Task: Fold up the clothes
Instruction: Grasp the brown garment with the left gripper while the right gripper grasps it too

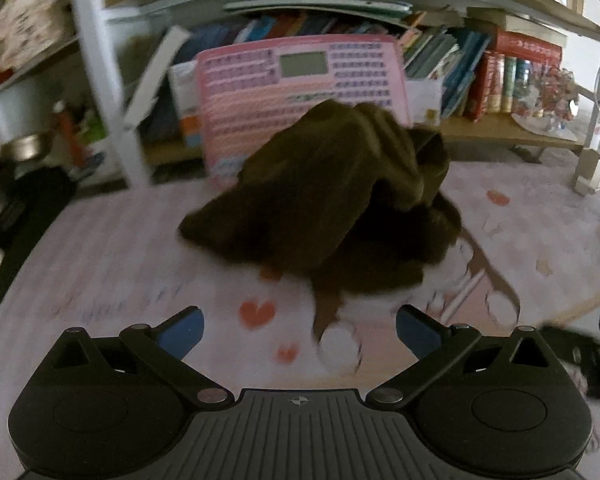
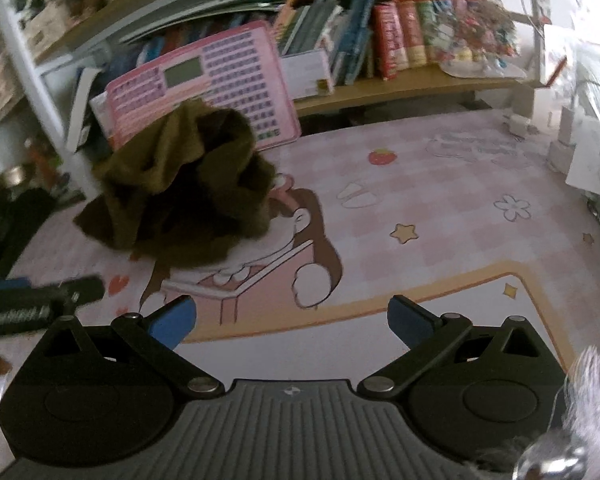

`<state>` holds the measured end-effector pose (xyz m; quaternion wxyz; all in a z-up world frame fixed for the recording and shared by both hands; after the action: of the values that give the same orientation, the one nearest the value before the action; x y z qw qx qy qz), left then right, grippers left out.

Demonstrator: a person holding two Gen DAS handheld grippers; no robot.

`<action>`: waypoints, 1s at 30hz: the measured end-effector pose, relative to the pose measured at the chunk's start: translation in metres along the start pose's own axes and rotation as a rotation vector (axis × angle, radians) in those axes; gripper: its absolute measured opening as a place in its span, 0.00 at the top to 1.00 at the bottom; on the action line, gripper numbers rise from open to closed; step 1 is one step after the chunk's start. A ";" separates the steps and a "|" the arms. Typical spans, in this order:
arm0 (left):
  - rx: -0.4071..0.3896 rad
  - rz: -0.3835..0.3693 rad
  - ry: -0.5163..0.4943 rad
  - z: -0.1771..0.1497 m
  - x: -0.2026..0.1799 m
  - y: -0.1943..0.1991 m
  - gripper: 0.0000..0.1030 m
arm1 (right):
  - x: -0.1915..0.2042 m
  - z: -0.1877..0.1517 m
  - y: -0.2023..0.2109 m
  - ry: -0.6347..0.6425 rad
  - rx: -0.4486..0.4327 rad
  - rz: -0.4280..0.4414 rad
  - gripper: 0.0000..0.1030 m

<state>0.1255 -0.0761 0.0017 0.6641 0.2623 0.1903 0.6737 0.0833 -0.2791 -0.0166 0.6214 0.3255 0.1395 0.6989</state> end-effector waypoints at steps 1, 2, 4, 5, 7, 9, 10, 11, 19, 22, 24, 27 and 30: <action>0.001 0.000 -0.018 0.006 -0.004 -0.008 0.00 | -0.003 0.001 -0.002 -0.014 0.002 -0.003 0.00; -0.005 0.008 -0.042 0.013 -0.010 -0.017 0.00 | -0.006 0.001 -0.004 -0.027 0.006 -0.005 0.00; -0.020 0.029 -0.083 0.022 -0.017 -0.031 0.01 | -0.011 -0.001 -0.005 -0.056 0.019 -0.003 0.00; -0.025 0.038 -0.096 0.026 -0.018 -0.037 0.01 | -0.013 -0.002 -0.005 -0.067 0.027 0.000 0.00; -0.035 0.056 -0.121 0.033 -0.020 -0.049 0.02 | -0.018 -0.004 -0.006 -0.090 0.044 0.007 0.00; -0.040 0.075 -0.141 0.038 -0.020 -0.059 0.10 | -0.021 -0.005 -0.006 -0.111 0.056 0.015 0.00; -0.038 0.084 -0.145 0.039 -0.019 -0.063 0.15 | -0.022 -0.005 -0.007 -0.123 0.061 0.019 0.00; -0.037 0.090 -0.142 0.040 -0.016 -0.066 0.38 | -0.024 -0.005 -0.008 -0.139 0.070 0.026 0.00; -0.167 -0.017 -0.055 0.045 0.005 -0.014 0.98 | -0.036 -0.001 -0.027 -0.425 0.183 0.168 0.00; -0.229 -0.055 -0.022 0.043 0.017 0.032 0.98 | -0.038 0.000 -0.038 -0.585 0.217 0.277 0.00; -0.260 -0.064 0.006 0.039 0.028 0.061 0.98 | -0.035 0.001 -0.045 -0.677 0.237 0.350 0.00; -0.278 -0.057 0.054 0.027 0.045 0.097 0.98 | -0.026 0.005 -0.055 -0.775 0.255 0.459 0.00; -0.262 -0.035 0.106 0.008 0.059 0.124 0.98 | -0.013 0.004 -0.064 -0.838 0.288 0.542 0.00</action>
<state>0.0325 -0.0239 0.0888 0.6934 0.1341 0.1400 0.6940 0.1362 -0.2801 -0.0555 0.3696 0.6840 -0.1158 0.6182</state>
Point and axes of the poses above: each gripper's, at about its wrist camera, not at the fingertips, and y roughly against the way its jaws point, x to its left, z to its top, the point moved 3 cm from there along -y, roughly the way its jaws point, and after that the axes turned 4 degrees about -x, right-handed, at the moved point
